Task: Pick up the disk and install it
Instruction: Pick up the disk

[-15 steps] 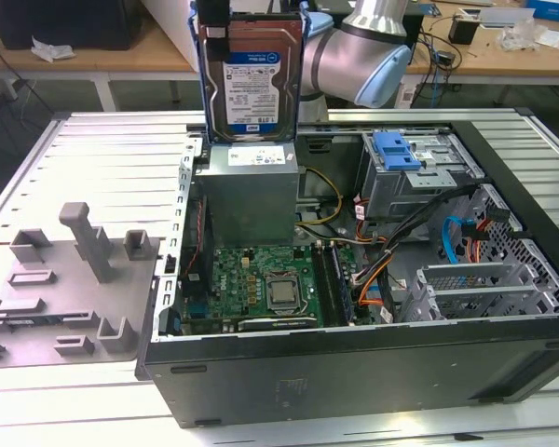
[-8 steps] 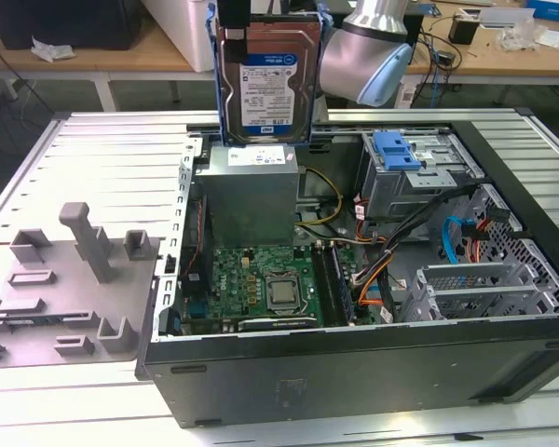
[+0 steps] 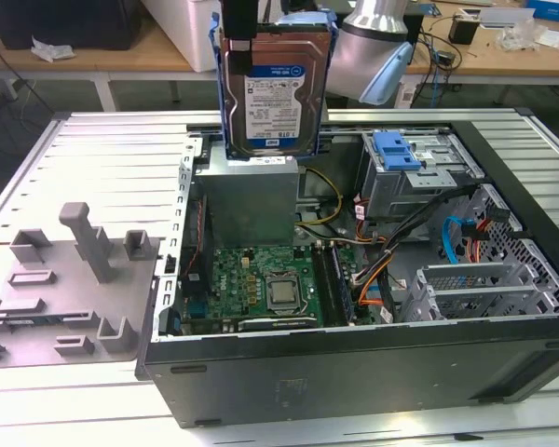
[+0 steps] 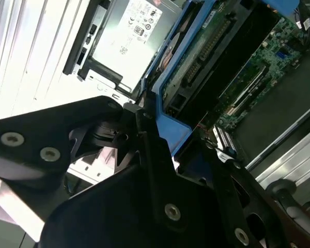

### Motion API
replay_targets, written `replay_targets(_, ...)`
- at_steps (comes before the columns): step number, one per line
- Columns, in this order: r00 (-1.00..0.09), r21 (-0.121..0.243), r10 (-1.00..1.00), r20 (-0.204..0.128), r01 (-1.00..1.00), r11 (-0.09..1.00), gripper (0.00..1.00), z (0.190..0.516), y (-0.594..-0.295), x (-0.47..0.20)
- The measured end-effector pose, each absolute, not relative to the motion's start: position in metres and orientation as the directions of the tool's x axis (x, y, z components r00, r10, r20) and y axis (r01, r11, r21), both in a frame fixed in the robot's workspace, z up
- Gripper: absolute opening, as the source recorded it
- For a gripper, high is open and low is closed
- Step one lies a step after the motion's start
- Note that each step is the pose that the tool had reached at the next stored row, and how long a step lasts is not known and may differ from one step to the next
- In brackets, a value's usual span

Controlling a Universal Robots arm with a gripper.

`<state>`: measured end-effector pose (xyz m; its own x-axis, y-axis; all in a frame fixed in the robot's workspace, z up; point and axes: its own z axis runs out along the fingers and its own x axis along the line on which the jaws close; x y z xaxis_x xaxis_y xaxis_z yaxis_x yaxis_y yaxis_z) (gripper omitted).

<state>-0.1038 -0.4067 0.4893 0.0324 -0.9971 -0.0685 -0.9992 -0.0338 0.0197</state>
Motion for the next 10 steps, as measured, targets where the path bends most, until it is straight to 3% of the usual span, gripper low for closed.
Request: replay_targets(10,0.032,0.03,-0.999,-0.038,-0.999,-0.033,0.37,0.489,-0.42,-0.091)
